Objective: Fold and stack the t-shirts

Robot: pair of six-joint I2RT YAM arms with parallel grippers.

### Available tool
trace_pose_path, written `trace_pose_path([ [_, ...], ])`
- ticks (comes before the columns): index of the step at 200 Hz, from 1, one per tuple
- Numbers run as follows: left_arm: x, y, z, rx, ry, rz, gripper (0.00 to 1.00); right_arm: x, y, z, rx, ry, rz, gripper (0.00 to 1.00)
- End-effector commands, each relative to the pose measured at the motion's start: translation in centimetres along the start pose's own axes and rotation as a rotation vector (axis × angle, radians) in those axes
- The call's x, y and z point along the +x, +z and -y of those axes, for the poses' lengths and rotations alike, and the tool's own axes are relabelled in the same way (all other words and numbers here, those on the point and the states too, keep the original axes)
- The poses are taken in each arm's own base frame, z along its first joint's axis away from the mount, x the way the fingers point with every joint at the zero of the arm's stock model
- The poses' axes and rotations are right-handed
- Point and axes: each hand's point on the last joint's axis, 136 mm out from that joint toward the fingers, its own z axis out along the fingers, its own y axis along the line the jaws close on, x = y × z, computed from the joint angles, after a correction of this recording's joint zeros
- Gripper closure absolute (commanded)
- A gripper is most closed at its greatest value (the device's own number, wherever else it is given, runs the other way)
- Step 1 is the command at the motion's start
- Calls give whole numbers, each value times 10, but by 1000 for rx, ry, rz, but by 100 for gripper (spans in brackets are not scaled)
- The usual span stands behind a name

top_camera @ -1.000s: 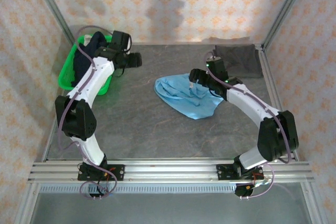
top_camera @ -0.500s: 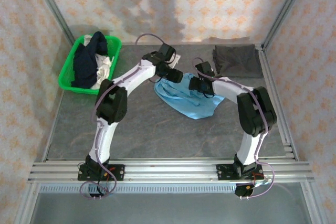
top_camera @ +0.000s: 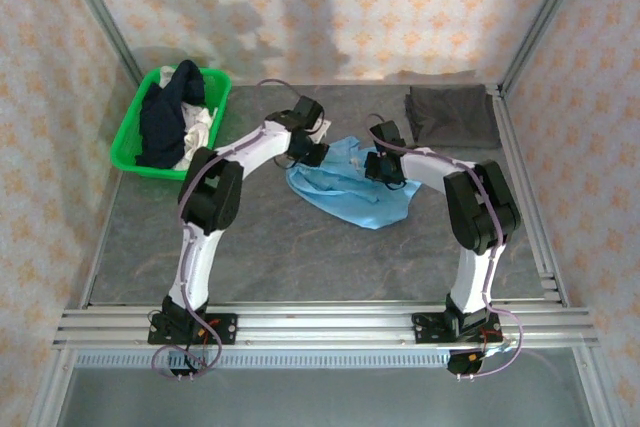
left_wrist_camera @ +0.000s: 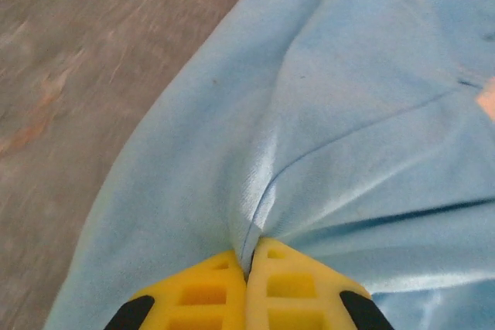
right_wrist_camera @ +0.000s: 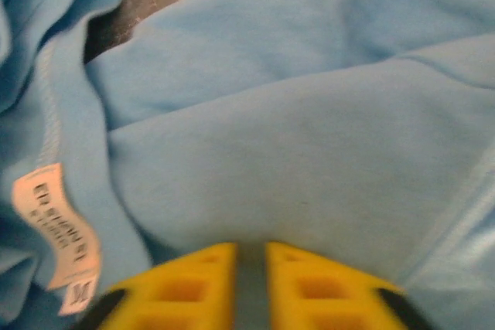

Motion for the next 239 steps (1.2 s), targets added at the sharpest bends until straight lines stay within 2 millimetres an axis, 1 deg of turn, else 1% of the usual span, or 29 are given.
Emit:
trace_pose_path([
  [1,-24,-63,-6,14,-63,153,100,-22,-24,-8,-13,1,58,100],
  [13,-21,-86,-9,5,-78,188,100,-30,-38,-12,-32,1,86,100],
  [15,-19,-86,-10,3,-81,187,100,-32,-42,-13,-37,1,93,100],
  [17,-21,-97,-9,3,-81,207,100,-34,-45,-14,-41,1,100,100],
  [20,-21,-105,-9,-1,-87,221,100,-36,-49,-16,-47,-1,110,100],
  [35,-14,-130,-18,-32,-130,267,100,-49,-74,-23,-75,0,162,100],
  [48,-3,-139,-34,-62,-195,278,100,-55,-93,-29,-96,-5,197,100],
  [61,14,-139,-62,-116,-299,269,100,-53,-108,-37,-114,-22,216,100],
  [67,24,-136,-77,-152,-353,261,100,-48,-111,-40,-120,-36,212,94],
  [71,32,-133,-87,-172,-387,251,99,-42,-111,-42,-120,-46,205,89],
  [78,44,-128,-101,-193,-435,236,89,-31,-107,-44,-112,-60,189,77],
  [83,52,-124,-107,-204,-460,224,79,-21,-104,-46,-109,-74,174,71],
  [86,56,-123,-111,-213,-471,221,68,-15,-101,-49,-109,-85,163,69],
  [88,59,-122,-113,-219,-477,215,64,-10,-99,-49,-106,-93,155,67],
  [98,70,-116,-118,-244,-483,192,57,13,-86,-56,-91,-133,112,56],
  [108,73,-115,-120,-255,-481,183,49,32,-73,-62,-73,-175,75,48],
  [124,71,-120,-119,-269,-463,185,38,53,-57,-73,-47,-222,39,43],
  [132,68,-125,-118,-278,-442,194,35,62,-49,-77,-39,-241,19,42],
  [151,58,-129,-98,-292,-298,190,26,76,-32,-78,-10,-247,-10,41],
  [168,46,-119,-71,-320,-123,147,21,84,-21,-69,31,-230,-29,42],
  [175,44,-106,-57,-295,-60,109,19,88,-17,-65,43,-224,-36,44],
  [182,37,-95,-45,-269,-11,88,19,90,-14,-61,56,-218,-40,47],
  [189,36,-80,-38,-256,21,51,18,91,-13,-58,66,-210,-40,53],
  [194,31,-74,-31,-243,43,39,18,91,-14,-57,68,-204,-37,58],
  [197,32,-63,-29,-237,54,13,18,91,-14,-56,72,-202,-34,61],
  [202,31,-52,-26,-231,69,-9,18,91,-15,-53,78,-196,-28,66],
  [211,28,-36,-20,-220,90,-34,15,90,-19,-50,86,-189,-11,76],
  [222,22,-19,-13,-197,105,-50,15,87,-27,-46,87,-178,17,86],
  [239,20,4,-8,-160,99,-96,22,82,-39,-42,88,-167,54,100],
])
